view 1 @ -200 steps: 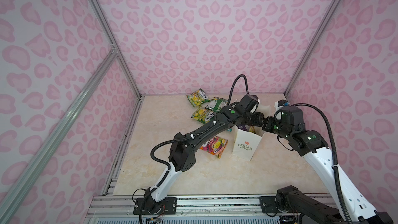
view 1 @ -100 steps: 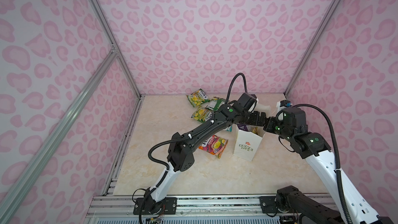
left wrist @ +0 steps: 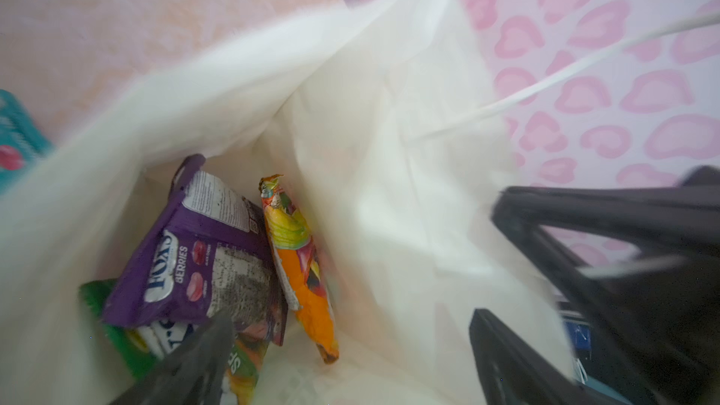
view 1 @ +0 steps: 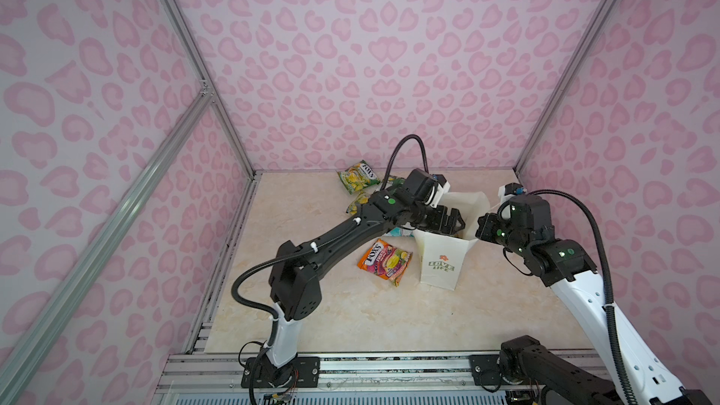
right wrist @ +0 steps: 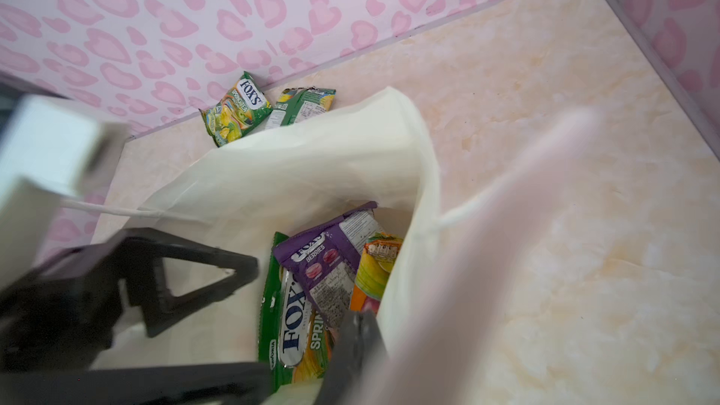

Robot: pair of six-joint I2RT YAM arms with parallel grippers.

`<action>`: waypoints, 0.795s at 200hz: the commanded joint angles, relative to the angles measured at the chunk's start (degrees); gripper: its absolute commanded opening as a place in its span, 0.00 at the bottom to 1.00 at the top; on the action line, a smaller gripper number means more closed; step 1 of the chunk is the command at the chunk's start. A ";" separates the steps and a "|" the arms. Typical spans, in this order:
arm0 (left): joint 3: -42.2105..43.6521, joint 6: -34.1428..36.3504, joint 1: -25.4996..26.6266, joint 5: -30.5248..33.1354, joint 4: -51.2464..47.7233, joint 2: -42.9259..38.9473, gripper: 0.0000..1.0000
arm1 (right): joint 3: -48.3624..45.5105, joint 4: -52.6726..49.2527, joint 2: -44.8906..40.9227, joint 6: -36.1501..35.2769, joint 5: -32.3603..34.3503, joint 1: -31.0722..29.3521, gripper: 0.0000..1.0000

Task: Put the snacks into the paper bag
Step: 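Lower the orange bag into the paper bag and open the left gripper, then withdraw the left gripper from the paper bag back toward the snack pile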

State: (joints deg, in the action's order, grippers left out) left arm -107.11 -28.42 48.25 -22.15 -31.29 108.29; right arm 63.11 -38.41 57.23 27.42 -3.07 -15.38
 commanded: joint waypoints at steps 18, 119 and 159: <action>7.48 0.61 -2.23 -1.53 6.56 -31.39 0.97 | -0.34 0.88 0.56 -0.26 0.52 0.11 0.00; 7.10 0.01 -5.09 -5.62 7.79 -26.39 0.97 | -0.56 1.24 1.84 -0.47 0.96 0.54 0.00; 12.45 -2.99 -10.79 -0.01 5.74 -29.74 0.97 | -0.21 1.14 1.74 -0.66 0.52 0.86 0.00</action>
State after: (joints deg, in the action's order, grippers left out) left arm -97.84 -29.08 40.47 -25.82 -25.12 80.84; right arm 62.59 -36.75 59.02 27.40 -3.03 -14.61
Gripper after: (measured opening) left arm 0.970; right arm 0.057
